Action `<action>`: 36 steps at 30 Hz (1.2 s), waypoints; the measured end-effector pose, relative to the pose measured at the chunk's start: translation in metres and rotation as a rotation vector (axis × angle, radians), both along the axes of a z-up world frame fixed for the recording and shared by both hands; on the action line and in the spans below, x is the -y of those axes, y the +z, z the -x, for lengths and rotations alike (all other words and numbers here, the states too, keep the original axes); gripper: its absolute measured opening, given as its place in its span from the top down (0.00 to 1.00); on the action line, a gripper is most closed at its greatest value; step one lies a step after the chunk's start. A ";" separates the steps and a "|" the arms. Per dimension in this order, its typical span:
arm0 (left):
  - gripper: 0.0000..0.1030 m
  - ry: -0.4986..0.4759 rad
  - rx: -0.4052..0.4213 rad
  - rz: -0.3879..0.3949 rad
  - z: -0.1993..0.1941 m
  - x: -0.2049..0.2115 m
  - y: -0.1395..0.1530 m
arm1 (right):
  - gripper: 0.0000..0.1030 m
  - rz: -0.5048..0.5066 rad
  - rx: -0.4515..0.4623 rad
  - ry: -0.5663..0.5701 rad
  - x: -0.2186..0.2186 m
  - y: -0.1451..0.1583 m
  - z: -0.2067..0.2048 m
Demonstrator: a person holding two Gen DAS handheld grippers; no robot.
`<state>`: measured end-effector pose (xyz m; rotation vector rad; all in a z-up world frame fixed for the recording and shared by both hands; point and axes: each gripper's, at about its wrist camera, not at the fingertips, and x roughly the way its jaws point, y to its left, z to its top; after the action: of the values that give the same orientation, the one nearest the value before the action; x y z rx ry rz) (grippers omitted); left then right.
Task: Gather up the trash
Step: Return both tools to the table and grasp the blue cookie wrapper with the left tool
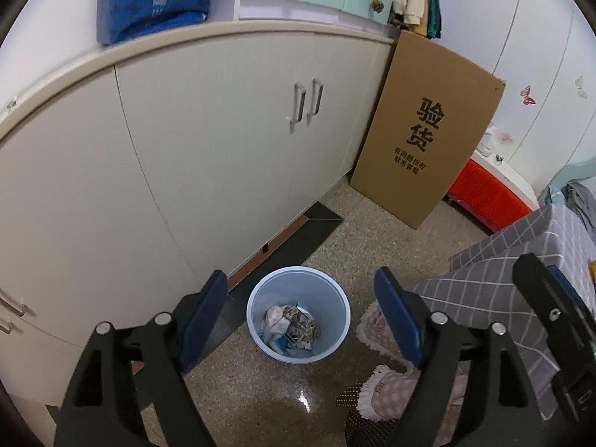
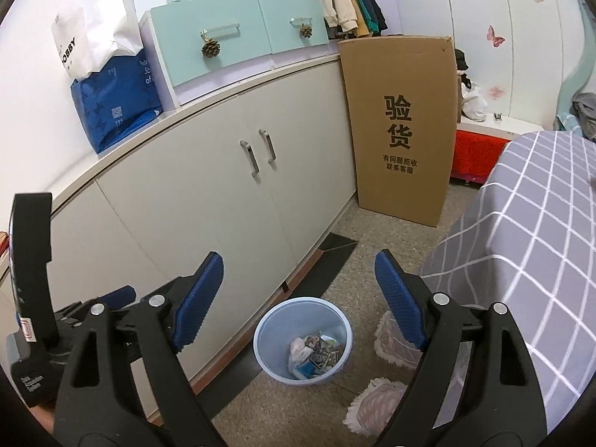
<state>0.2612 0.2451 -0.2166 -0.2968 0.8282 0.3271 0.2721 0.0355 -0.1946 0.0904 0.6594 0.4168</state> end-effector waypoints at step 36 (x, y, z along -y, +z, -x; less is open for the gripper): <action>0.17 -0.583 -0.039 0.025 0.009 0.361 0.075 | 0.12 -0.149 -0.009 -0.512 0.368 0.054 0.107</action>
<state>0.2519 -0.1162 -0.1414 -0.0632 0.9183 -0.2232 0.1649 -0.3328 -0.1404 0.3936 0.5886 -0.0293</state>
